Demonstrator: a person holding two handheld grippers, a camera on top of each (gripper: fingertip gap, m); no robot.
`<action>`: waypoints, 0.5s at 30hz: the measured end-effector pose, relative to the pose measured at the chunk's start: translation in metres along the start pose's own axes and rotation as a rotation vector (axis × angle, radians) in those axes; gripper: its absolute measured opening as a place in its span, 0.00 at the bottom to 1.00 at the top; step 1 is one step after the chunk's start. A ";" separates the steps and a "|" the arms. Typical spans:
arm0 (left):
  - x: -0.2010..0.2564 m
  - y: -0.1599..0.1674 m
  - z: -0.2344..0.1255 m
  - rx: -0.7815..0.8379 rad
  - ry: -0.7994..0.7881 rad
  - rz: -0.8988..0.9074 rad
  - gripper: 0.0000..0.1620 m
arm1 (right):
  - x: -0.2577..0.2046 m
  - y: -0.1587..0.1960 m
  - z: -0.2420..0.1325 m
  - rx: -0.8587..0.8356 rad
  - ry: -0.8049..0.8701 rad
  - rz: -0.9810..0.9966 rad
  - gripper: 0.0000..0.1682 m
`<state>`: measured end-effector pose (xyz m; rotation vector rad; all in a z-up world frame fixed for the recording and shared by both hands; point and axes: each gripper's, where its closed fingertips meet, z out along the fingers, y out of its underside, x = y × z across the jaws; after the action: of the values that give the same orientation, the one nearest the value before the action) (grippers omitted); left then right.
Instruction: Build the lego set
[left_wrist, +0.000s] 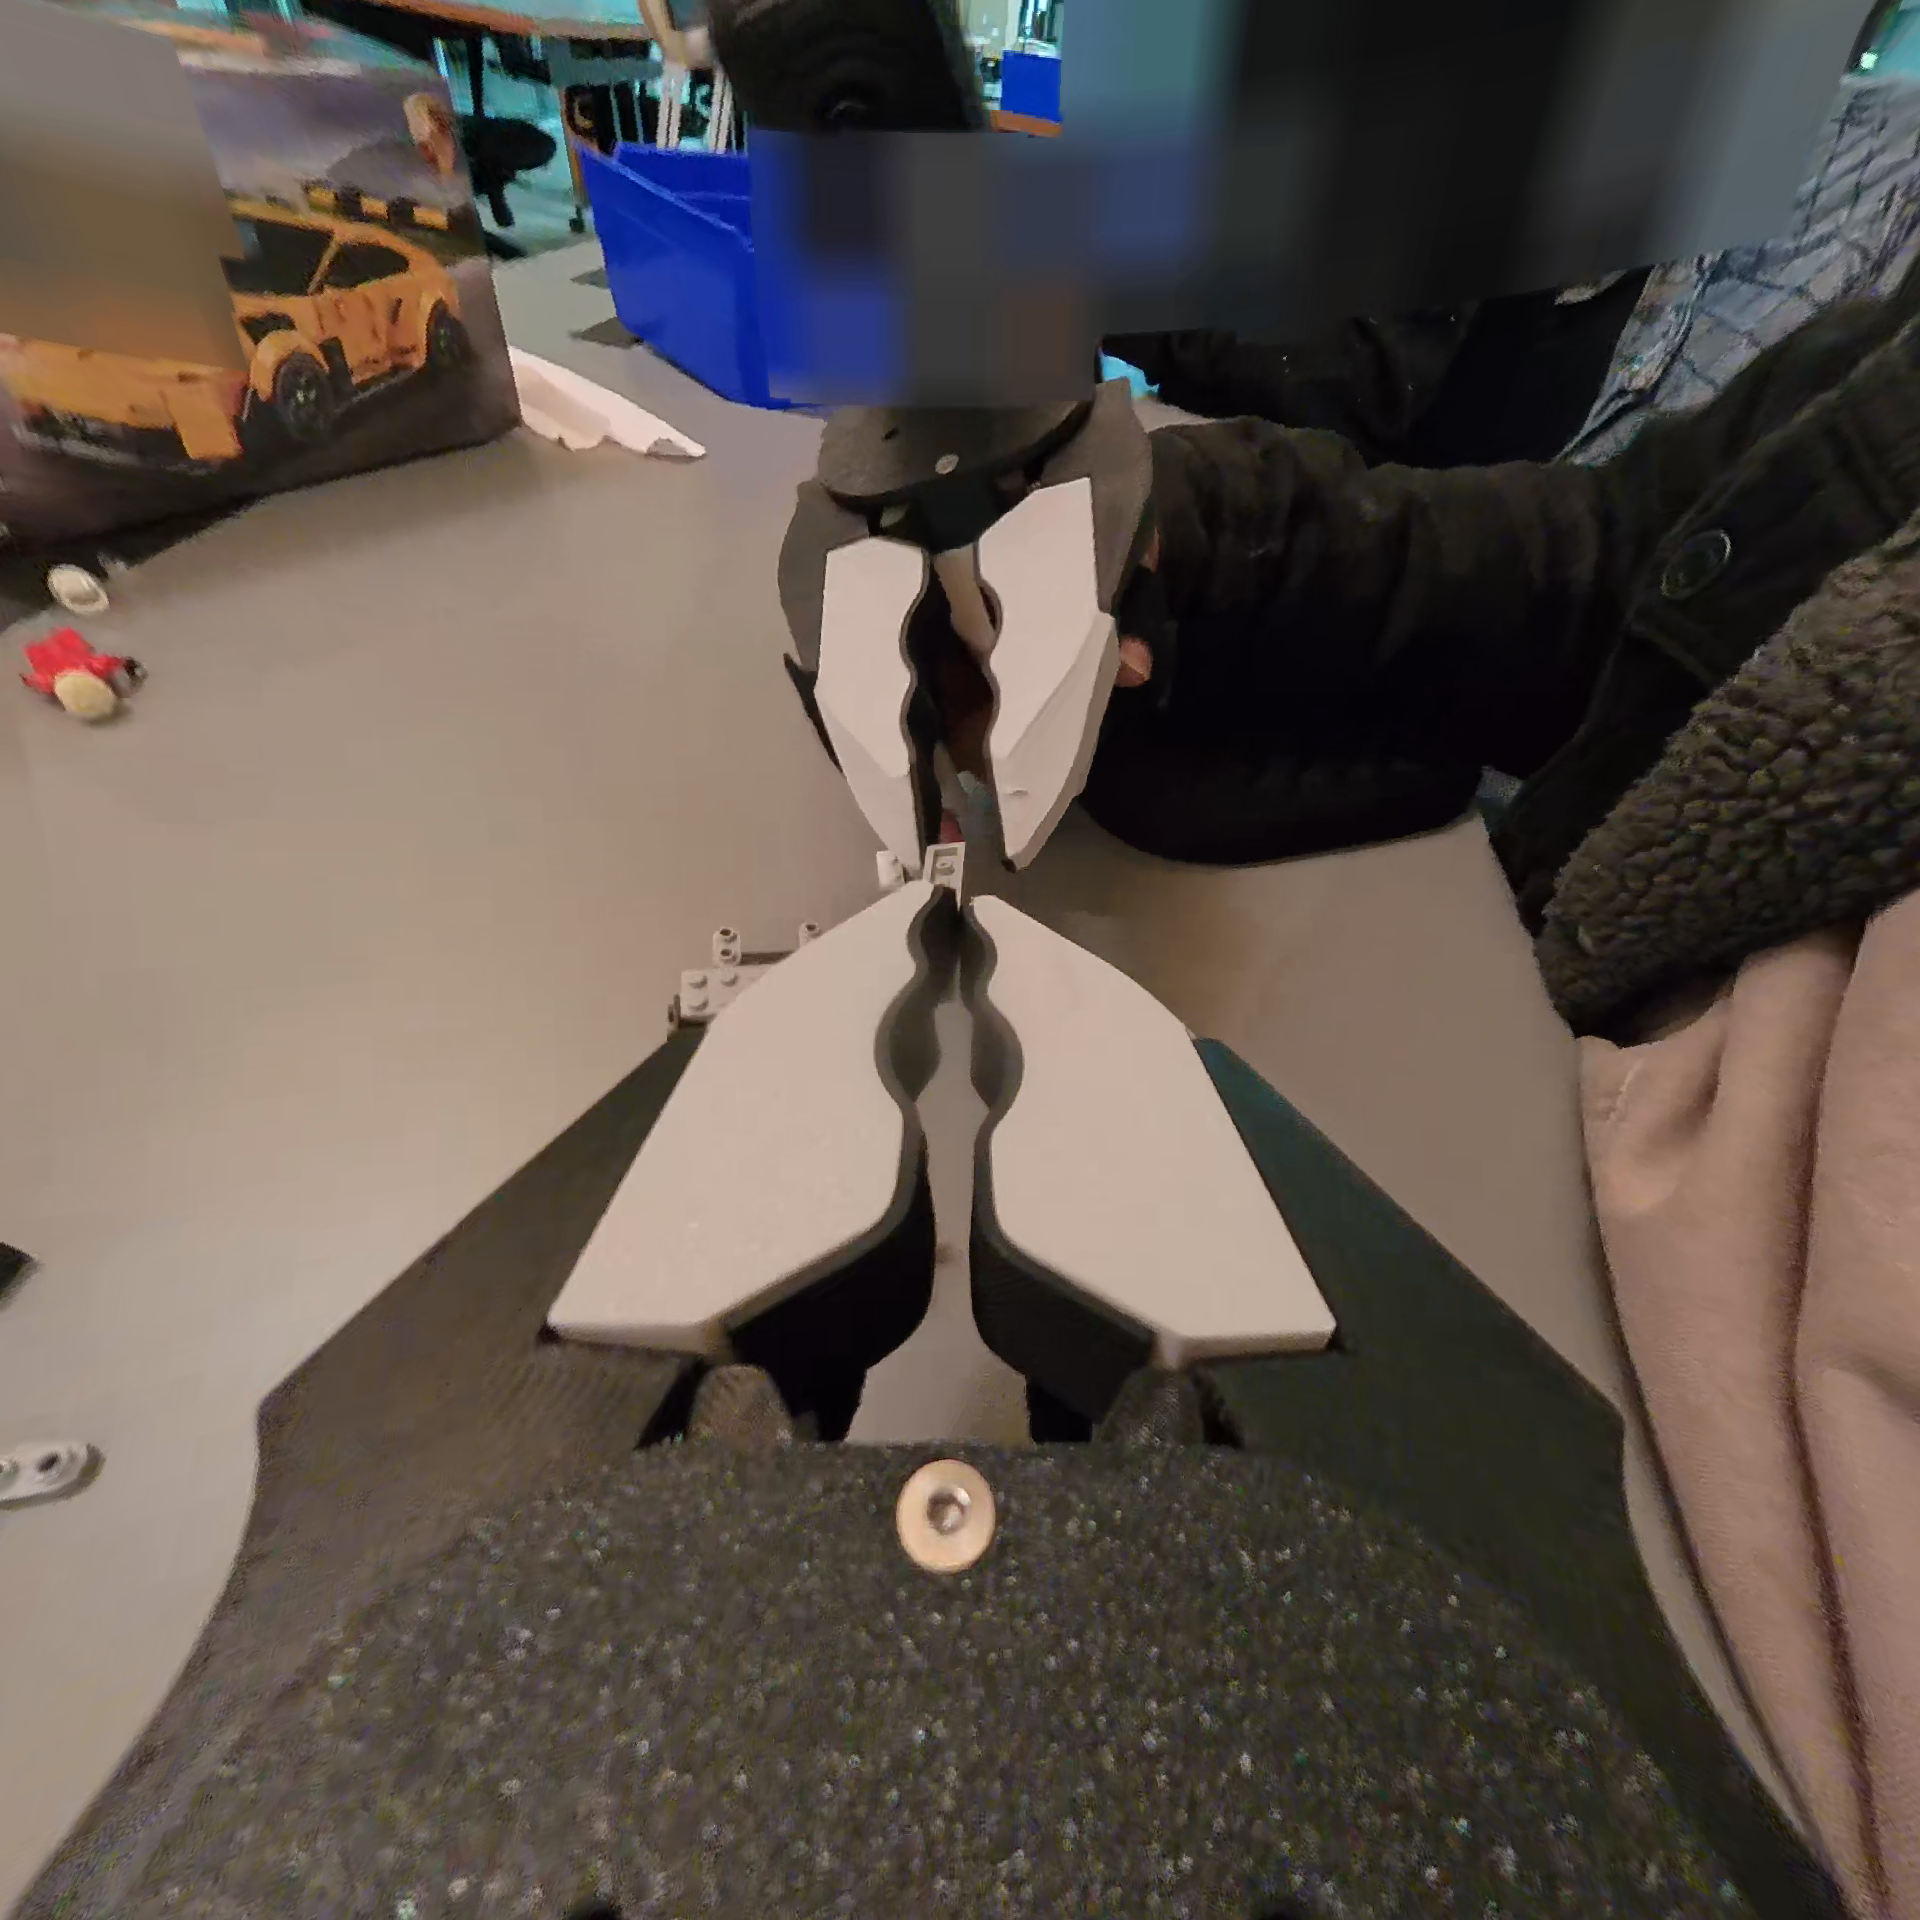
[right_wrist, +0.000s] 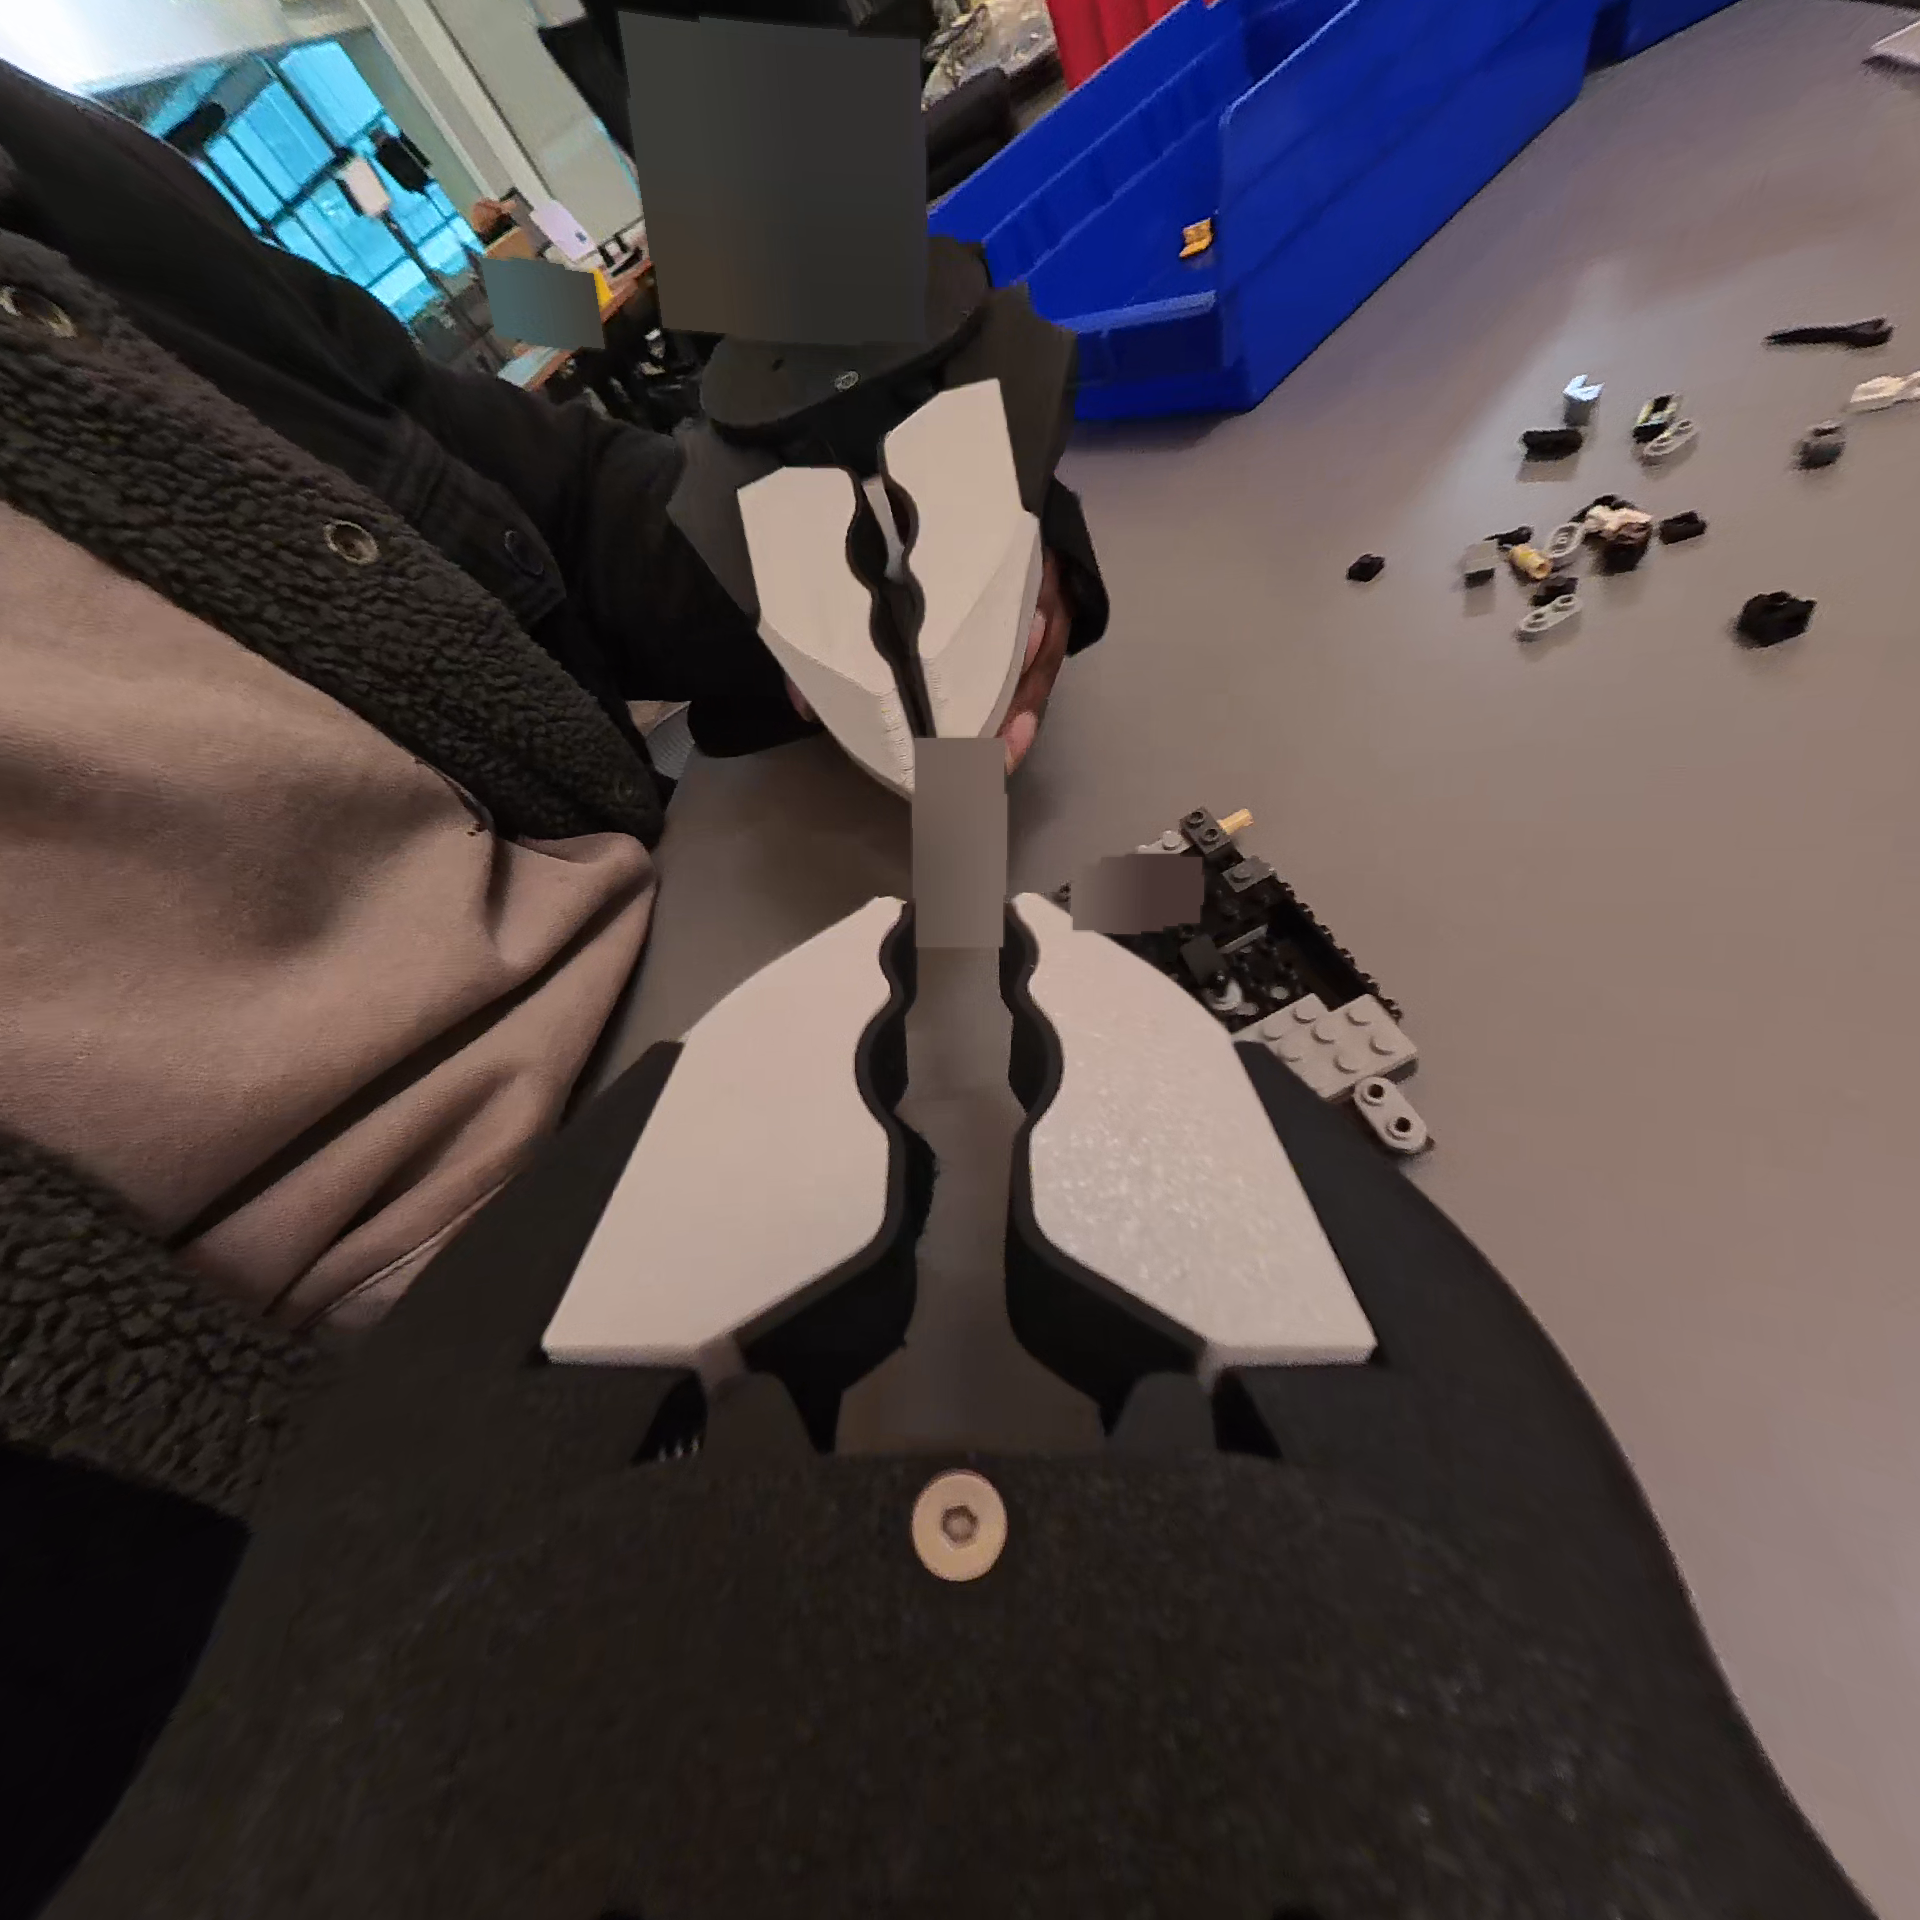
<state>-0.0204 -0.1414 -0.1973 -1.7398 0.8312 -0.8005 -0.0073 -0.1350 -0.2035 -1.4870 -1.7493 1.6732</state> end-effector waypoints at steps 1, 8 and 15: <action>-0.002 0.001 0.000 -0.006 0.005 -0.045 0.00 | 0.004 -0.002 -0.001 0.008 0.035 -0.022 0.09; -0.013 0.002 -0.002 0.032 0.111 -0.535 0.00 | 0.020 -0.017 -0.007 -0.025 0.383 -0.484 0.18; -0.015 0.009 0.002 0.026 0.165 -0.727 0.00 | 0.021 -0.009 0.011 -0.157 0.483 -0.690 0.18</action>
<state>-0.0284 -0.1304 -0.2078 -1.9856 0.2642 -1.4356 -0.0287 -0.1221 -0.2081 -1.0329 -1.8330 0.7775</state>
